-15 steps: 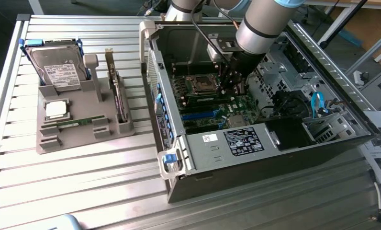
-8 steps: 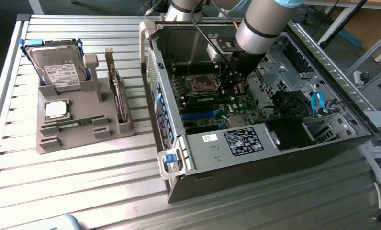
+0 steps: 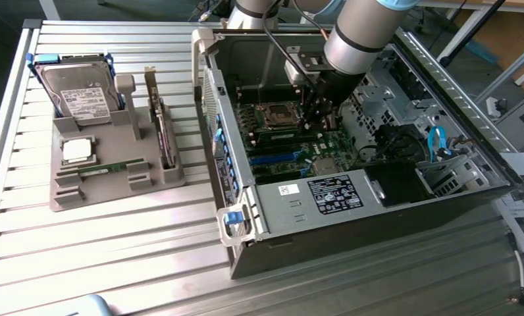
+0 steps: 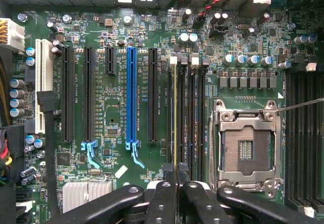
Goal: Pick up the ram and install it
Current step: 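Insert the ram into the slot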
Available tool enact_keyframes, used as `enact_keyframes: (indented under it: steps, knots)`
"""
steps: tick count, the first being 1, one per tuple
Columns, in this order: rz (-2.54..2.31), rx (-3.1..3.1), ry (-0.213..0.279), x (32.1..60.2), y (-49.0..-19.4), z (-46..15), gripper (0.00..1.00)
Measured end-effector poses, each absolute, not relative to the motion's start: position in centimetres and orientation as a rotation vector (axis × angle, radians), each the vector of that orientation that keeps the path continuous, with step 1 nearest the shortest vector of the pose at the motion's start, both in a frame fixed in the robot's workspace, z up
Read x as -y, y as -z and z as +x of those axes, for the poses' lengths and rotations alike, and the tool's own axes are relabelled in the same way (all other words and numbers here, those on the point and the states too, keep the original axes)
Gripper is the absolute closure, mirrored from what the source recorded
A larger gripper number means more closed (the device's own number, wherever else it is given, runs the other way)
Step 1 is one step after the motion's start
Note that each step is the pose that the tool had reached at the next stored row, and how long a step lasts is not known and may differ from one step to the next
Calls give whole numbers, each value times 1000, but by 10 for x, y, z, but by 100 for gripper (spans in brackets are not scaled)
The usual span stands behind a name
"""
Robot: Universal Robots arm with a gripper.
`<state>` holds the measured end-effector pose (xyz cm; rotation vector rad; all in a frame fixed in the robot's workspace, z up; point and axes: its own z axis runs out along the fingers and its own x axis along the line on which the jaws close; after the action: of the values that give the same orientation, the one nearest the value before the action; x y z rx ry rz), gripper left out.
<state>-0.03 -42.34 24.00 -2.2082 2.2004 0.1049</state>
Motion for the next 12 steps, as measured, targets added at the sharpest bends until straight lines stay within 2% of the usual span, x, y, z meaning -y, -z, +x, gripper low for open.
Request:
enact_keyframes:
  steps: [12]
  knots:
    - [-2208, -2200, -104, 423, -239, 0, 88]
